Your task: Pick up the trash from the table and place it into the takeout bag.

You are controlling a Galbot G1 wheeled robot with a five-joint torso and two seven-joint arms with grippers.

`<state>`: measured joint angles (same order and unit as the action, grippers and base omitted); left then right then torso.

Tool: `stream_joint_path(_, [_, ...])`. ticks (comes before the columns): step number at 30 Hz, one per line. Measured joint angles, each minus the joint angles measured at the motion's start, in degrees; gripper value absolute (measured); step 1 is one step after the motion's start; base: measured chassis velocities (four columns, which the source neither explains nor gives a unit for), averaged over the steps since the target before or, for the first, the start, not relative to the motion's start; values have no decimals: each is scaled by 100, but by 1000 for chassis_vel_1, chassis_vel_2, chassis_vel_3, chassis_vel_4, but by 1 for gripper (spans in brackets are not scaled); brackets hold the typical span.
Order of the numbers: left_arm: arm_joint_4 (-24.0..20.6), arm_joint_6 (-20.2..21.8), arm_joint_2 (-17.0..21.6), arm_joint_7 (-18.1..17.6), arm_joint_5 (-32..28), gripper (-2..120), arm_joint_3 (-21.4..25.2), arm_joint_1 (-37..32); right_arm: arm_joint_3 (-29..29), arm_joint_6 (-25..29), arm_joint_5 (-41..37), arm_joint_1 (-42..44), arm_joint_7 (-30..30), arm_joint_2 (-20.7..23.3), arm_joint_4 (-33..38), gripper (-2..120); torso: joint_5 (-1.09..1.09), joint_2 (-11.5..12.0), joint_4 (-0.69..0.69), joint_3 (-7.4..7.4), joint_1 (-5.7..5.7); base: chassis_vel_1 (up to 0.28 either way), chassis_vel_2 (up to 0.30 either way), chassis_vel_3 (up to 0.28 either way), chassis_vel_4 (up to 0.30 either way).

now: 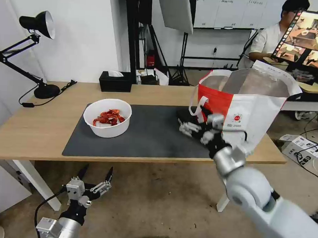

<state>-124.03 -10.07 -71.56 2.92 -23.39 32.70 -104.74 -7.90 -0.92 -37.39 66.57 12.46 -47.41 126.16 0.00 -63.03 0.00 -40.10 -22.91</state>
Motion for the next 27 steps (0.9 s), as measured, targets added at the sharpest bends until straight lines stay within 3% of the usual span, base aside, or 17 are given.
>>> stream_joint_path(9, [24,-8,10,9,17,100,-81,34,-451,584,695,1302,-44,-320,-14,100,0,0,0,0,0,0,0,0,0])
stream_joint_path(16, [68,-12,3,14,49,100,-114,34,-489,969,1583,2116,295,-873,-454,100,0,0,0,0,0,0,0,0,0])
stream_joint_path(27, [104,-19,4,23,61,100,-128,34,-288,1088,1849,2265,388,-1173,-856,100,0,0,0,-1,-1,0,0,0,0])
